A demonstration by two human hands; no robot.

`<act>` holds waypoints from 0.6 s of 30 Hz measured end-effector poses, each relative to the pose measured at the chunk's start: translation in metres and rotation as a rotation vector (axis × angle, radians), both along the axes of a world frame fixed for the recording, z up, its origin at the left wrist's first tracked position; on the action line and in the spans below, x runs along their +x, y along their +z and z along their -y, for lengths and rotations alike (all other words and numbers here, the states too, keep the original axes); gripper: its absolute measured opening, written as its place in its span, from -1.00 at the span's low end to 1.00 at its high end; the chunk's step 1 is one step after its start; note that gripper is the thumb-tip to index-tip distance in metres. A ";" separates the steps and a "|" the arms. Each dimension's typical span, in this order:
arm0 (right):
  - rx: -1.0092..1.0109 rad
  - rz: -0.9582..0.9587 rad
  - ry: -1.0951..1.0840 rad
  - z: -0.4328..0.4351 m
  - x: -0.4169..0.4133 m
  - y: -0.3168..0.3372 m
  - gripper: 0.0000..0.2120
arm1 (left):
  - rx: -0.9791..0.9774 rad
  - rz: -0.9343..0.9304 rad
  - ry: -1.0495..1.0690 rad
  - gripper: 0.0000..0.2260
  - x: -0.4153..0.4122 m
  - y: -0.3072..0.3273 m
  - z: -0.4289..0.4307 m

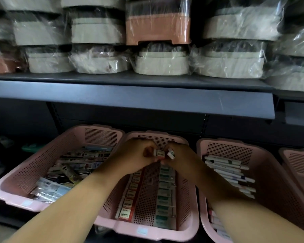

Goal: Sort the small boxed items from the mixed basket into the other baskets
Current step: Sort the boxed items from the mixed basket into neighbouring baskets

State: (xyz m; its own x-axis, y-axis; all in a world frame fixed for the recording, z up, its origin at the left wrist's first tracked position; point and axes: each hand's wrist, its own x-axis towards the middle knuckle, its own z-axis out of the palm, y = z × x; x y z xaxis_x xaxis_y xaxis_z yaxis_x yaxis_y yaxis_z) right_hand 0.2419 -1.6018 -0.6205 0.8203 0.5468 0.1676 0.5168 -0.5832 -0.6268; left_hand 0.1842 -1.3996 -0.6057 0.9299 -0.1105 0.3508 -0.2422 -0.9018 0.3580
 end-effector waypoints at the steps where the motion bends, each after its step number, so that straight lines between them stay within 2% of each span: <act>1: 0.003 0.015 0.019 -0.004 -0.001 0.001 -0.75 | 0.025 0.017 -0.019 -0.73 -0.001 0.000 0.001; 4: -0.026 0.061 0.054 -0.016 -0.005 0.003 -0.73 | 0.099 0.037 -0.052 -0.77 -0.003 0.006 -0.001; 8: -0.033 0.056 -0.002 -0.012 -0.001 -0.002 -0.77 | 0.093 -0.078 0.007 -0.76 -0.003 0.004 -0.019; 14: -0.069 0.045 -0.051 0.008 0.004 -0.013 -0.86 | 0.237 -0.159 0.083 -0.77 -0.002 -0.015 -0.040; 18: -0.080 0.033 -0.063 0.006 0.004 -0.015 -0.84 | 0.316 -0.143 0.048 -0.79 0.000 -0.022 -0.035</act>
